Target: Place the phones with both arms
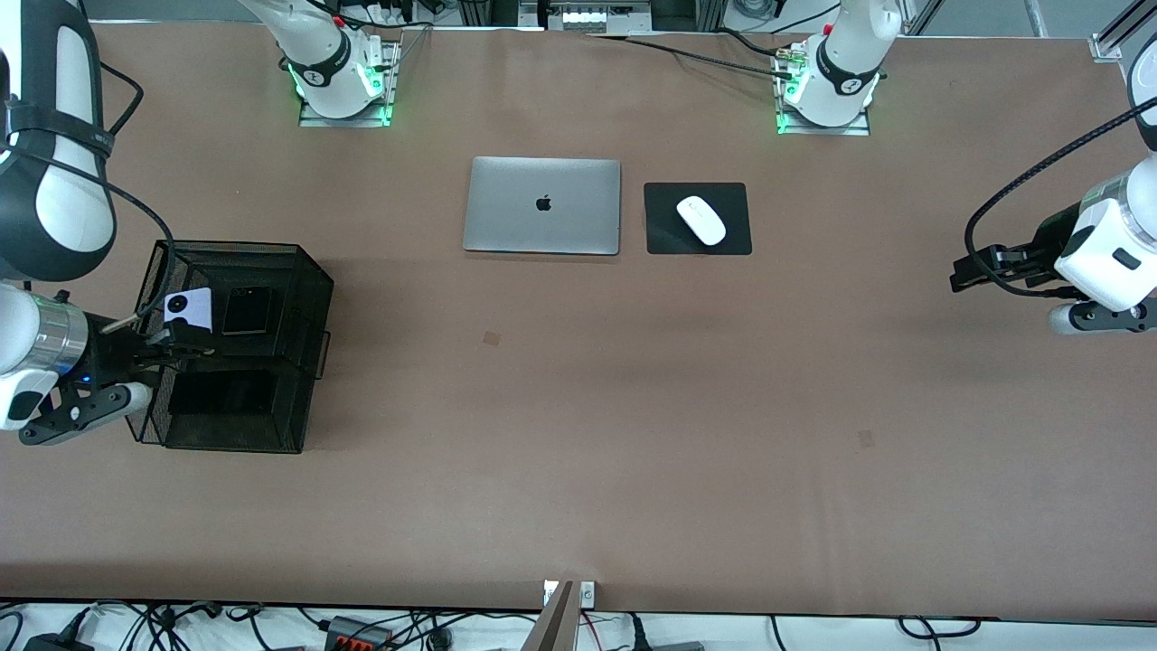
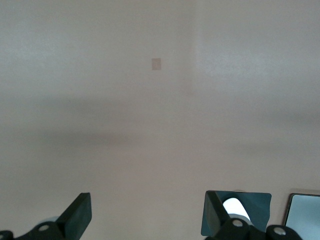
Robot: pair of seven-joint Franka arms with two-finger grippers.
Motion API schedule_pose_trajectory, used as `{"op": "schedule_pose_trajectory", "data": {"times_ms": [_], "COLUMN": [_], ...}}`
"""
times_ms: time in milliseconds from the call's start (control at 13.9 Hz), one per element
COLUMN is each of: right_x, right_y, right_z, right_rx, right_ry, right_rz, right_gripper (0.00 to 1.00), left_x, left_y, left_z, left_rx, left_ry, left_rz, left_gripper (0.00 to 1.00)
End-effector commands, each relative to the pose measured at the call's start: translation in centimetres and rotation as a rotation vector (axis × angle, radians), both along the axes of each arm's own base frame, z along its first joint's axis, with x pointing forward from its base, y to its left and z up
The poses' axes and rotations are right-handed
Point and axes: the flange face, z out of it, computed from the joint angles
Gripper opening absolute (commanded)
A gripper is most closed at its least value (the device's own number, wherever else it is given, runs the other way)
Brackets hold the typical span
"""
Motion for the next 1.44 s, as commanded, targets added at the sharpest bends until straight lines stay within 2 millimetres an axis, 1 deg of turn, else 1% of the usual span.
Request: {"op": "schedule_pose_trajectory", "data": {"times_ms": [0,72,144,215,287,359,431,502,574,718,790,861,1005,1220,1292,1364], "right_x": [-1.3,-1.7,-2.1,-2.4,-2.5,-2.9,-3.8,-4.3,-5.5,-7.1,-7.8,-8.3,-9.1,-12.9,-13.7,-14.0], "right_y": [1.8,2.5,3.7,4.3,3.9,3.7,2.6,1.9,0.7,-0.3,-1.0,-1.2,-1.3,-1.4,-1.5,-1.8], "right_z": [2.4,3.1,4.3,5.1,5.2,6.4,9.3,10.0,11.5,12.7,12.8,12.7,11.5,10.4,10.3,10.4], "right_rx": [-0.006,-0.015,-0.031,-0.044,-0.059,-0.066,-0.069,-0.083,-0.107,-0.132,-0.142,-0.148,-0.15,-0.142,-0.141,-0.143], "right_ry": [0.03,0.041,0.036,0.025,0.025,0.011,-0.041,-0.049,-0.064,-0.082,-0.085,-0.074,-0.064,-0.108,-0.098,-0.086], "right_rz": [-0.178,-0.246,-0.289,-0.302,-0.291,-0.291,-0.295,-0.295,-0.295,-0.23,-0.227,-0.235,-0.243,-0.248,-0.253,-0.257], "right_gripper": [1.0,1.0,1.0,1.0,1.0,1.0,1.0,1.0,1.0,1.0,1.0,1.0,1.0,1.0,1.0,1.0], "left_x": [-0.9,-0.9,-0.9,-0.8,-0.6,-0.6,-0.5,-0.5,-0.5,-0.5,-0.5,-0.5,-0.5,-0.5,-0.5,-0.5], "left_y": [0.4,0.6,0.6,0.6,0.6,0.6,0.4,0.1,0.1,0.1,0.0,-0.1,0.0,0.1,0.0,0.0], "left_z": [0.2,0.1,0.1,0.2,0.2,0.3,0.5,0.8,0.9,1.0,1.0,1.0,1.0,1.0,1.0,1.0], "left_rx": [-0.015,-0.014,-0.014,-0.014,-0.014,-0.013,-0.013,-0.013,-0.013,-0.013,-0.013,-0.013,-0.013,-0.013,-0.013,-0.013], "left_ry": [-0.01,-0.008,-0.007,-0.007,-0.007,-0.008,-0.011,-0.017,-0.017,-0.019,-0.019,-0.02,-0.019,-0.019,-0.019,-0.016], "left_rz": [0.02,0.024,0.02,0.021,0.021,0.023,0.021,0.016,0.016,0.016,0.015,0.013,0.015,0.015,0.015,0.015], "left_gripper": [1.0,1.0,1.0,1.0,1.0,1.0,1.0,1.0,1.0,1.0,1.0,1.0,1.0,1.0,1.0,1.0]}}
